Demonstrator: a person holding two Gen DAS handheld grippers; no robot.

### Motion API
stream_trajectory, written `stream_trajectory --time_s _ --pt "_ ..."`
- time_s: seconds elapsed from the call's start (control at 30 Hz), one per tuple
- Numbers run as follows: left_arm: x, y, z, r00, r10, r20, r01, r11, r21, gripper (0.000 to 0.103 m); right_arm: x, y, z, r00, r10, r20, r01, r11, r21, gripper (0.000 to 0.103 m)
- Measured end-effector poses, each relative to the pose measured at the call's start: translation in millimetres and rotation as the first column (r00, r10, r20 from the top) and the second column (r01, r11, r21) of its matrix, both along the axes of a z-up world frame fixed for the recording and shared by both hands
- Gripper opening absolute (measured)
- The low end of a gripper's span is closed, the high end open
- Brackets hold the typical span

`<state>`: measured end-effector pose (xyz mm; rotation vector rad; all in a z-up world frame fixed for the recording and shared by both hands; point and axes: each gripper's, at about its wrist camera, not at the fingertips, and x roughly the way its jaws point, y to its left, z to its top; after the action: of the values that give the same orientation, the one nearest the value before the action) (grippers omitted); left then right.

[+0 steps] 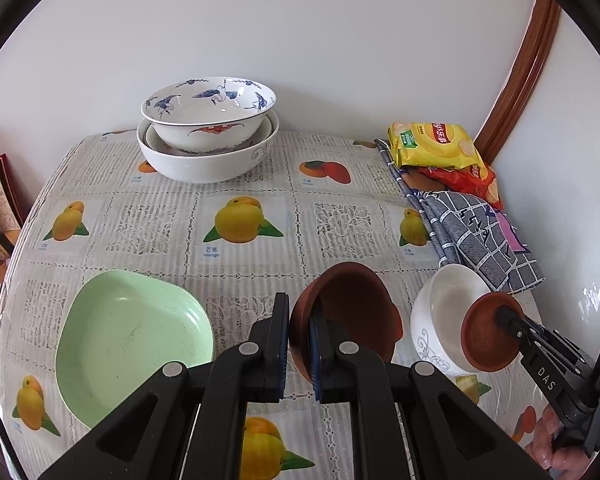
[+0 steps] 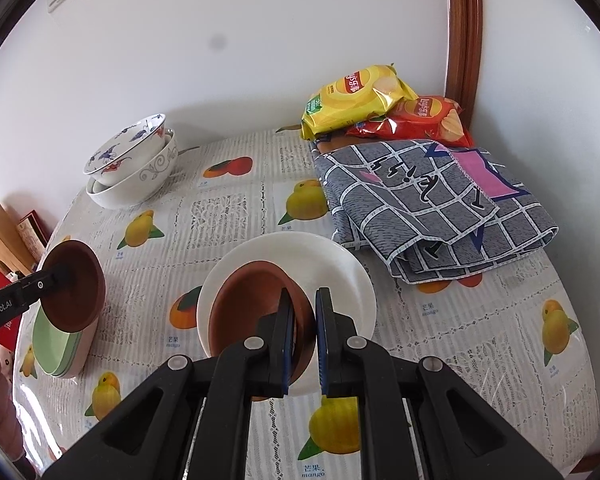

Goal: Organize plates and bowls
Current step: 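Lower the right gripper's brown bowl into the white bowl and open it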

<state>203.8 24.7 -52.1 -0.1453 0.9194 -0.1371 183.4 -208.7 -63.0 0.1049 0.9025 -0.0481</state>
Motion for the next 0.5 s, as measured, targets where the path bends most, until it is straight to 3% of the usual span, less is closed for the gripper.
stream_trajectory --time_s 0.5 --pt "18 -7 -16 0.999 -0.006 -0.034 0.006 1.000 0.001 0.009 19 -1 -24 0.999 0.004 -0.049 -0.006 1.000 -0.028 0.010"
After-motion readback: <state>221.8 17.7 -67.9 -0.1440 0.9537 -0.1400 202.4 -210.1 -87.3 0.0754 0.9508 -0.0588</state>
